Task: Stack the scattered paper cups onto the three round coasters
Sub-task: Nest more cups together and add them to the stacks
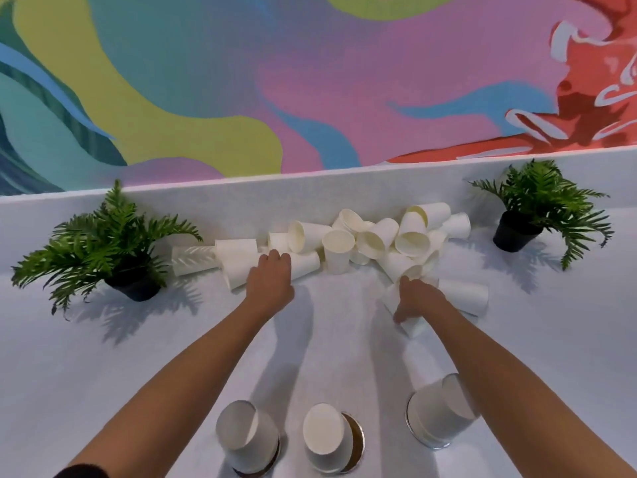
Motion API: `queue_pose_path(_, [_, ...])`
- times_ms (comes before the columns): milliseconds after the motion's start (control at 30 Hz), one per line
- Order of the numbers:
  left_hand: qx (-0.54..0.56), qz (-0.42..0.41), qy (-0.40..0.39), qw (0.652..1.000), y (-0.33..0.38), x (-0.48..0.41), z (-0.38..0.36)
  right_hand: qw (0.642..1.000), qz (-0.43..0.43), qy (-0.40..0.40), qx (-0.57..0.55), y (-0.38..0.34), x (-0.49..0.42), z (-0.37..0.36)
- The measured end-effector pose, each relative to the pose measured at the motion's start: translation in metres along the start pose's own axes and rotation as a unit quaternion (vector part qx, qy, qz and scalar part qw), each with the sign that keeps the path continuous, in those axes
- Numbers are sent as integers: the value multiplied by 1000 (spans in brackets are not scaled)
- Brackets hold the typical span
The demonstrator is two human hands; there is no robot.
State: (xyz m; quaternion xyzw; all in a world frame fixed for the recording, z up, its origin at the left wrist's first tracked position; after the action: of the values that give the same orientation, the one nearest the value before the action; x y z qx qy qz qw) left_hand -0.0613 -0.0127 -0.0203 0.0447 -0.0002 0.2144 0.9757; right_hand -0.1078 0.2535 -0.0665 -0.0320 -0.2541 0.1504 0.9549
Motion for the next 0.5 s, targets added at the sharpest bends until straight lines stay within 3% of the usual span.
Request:
queue_pose_path(200, [-41,-10,20,999,8,-37,-10,999,27,-39,-16,-15,-20,0])
queue_pose_path(500, [-26,-6,-81,996,5,-35,-50,996,50,-63,-32,-22,-26,-6])
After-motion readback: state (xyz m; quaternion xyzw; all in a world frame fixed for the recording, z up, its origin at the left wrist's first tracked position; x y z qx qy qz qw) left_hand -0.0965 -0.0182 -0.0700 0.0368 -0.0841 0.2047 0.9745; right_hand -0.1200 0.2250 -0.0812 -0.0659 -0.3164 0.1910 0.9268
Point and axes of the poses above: each hand's wrist, its own x-axis away from the middle knuckle, its own z-axis out of the back of the hand, y = z × x, the point moved 7 cm from there along -x, towards the middle knuckle, and after that the axes turned 15 degrees about z, right-handed, at the moved point
